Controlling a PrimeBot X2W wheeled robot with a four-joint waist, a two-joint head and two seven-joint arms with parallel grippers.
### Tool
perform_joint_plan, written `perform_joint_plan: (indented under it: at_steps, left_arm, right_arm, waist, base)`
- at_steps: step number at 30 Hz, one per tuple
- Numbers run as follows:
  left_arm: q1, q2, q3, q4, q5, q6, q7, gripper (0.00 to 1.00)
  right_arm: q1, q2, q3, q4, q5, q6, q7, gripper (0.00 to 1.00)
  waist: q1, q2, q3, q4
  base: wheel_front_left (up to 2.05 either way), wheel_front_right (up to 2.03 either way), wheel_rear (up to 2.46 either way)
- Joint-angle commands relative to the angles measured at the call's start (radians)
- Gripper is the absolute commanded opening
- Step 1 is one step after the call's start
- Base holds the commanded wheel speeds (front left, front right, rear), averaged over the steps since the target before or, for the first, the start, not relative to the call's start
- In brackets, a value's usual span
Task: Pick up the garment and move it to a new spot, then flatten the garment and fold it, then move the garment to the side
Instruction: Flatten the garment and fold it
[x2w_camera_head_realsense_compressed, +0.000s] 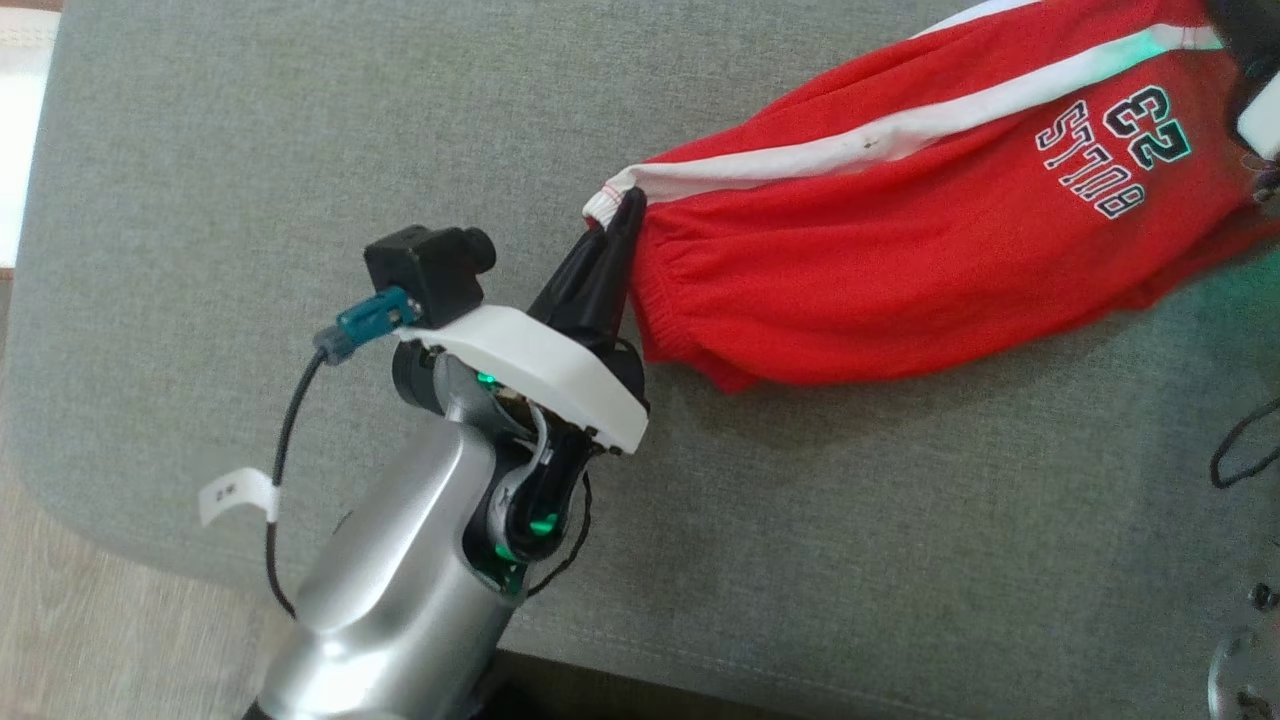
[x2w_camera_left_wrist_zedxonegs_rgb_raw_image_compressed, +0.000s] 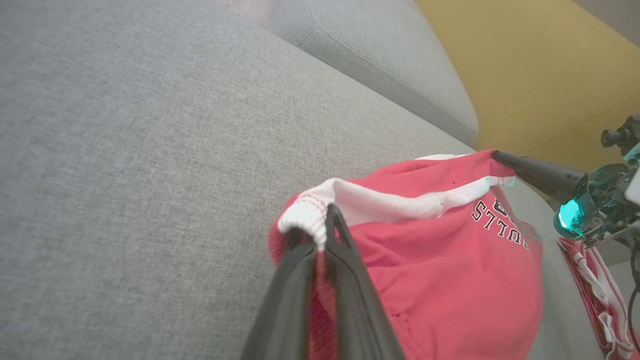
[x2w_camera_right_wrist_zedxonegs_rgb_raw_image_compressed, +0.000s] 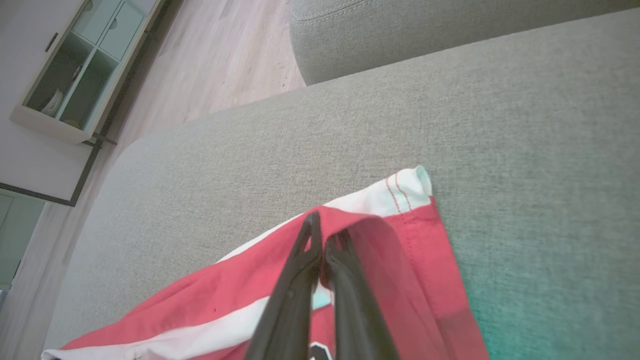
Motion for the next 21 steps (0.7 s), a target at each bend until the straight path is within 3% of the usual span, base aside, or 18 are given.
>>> perform_joint_plan:
  at_steps: [1, 3, 4, 5, 6, 7, 8, 9, 10, 17, 21]
  left_arm:
    - [-0.018, 0.008, 0.022, -0.017, -0.002, 0.006, -0.018, 0.0]
    - [-0.021, 0.006, 0.016, 0.0, -0.003, 0.013, -0.031, 0.0]
    - [-0.023, 0.005, 0.013, 0.007, -0.004, 0.016, -0.037, 0.0]
    - [-0.024, 0.004, 0.011, 0.013, -0.003, 0.018, -0.043, 0.0]
    - [-0.023, 0.004, 0.01, 0.018, -0.004, 0.021, -0.049, 0.02]
    - [-0.023, 0.004, 0.01, 0.023, -0.006, 0.024, -0.055, 0.15]
    - [-0.023, 0.003, 0.011, 0.026, -0.003, 0.029, -0.064, 0.36]
    - [-0.022, 0.003, 0.012, 0.028, 0.001, 0.033, -0.074, 0.77]
    - [-0.02, 0.003, 0.015, 0.03, 0.003, 0.037, -0.083, 1.0]
    - [0.044, 0.047, -0.002, -0.028, 0.096, 0.098, -0.162, 1.0]
    - [0.112, 0.059, -0.027, -0.094, 0.177, 0.151, -0.205, 1.0]
  right_arm:
    - [-0.027, -0.003, 0.025, -0.021, 0.002, 0.007, -0.02, 0.0]
    - [-0.025, -0.009, 0.032, 0.001, 0.001, 0.007, -0.047, 0.0]
    - [-0.024, -0.011, 0.031, 0.009, -0.002, 0.007, -0.065, 0.13]
    - [-0.023, -0.01, 0.033, 0.017, -0.002, 0.007, -0.081, 0.45]
    - [-0.023, -0.011, 0.037, 0.021, -0.001, 0.007, -0.097, 1.0]
    - [-0.023, -0.012, 0.037, 0.022, -0.001, 0.007, -0.121, 1.0]
    - [-0.025, -0.012, 0.033, 0.022, -0.001, 0.007, -0.149, 1.0]
    - [-0.025, -0.014, 0.032, 0.023, 0.0, 0.007, -0.169, 1.0]
    - [-0.023, -0.021, 0.039, 0.019, 0.004, 0.007, -0.184, 1.0]
    - [0.057, -0.114, 0.118, -0.045, 0.004, 0.007, -0.151, 1.0]
    - [0.086, -0.123, 0.122, -0.061, -0.019, 0.007, -0.107, 1.0]
  waist:
    - [0.0, 0.0, -0.002, 0.001]
    - [0.0, 0.0, -0.001, 0.001]
    - [0.0, 0.0, 0.0, 0.0]
    - [0.0, 0.0, 0.0, -0.001]
    - [0.0, 0.0, 0.0, -0.003]
    - [0.0, 0.0, 0.0, -0.006]
    - [0.0, 0.0, -0.002, -0.009]
    - [0.0, 0.0, -0.003, -0.012]
    - [0.0, 0.0, -0.007, -0.015]
    - [0.0, 0.0, -0.03, -0.051]
    - [0.0, 0.0, -0.03, -0.053]
  base:
    - [0.0, 0.0, 0.0]
    - [0.0, 0.0, 0.0]
    - [0.0, 0.0, 0.0]
    - [0.0, 0.0, 0.0]
    - [0.0, 0.0, 0.0]
    - [0.0, 0.0, 0.0]
    - [0.0, 0.0, 0.0]
    - [0.0, 0.0, 0.0]
    - [0.0, 0.0, 0.0]
    - [0.0, 0.0, 0.0]
    - [0.0, 0.0, 0.0]
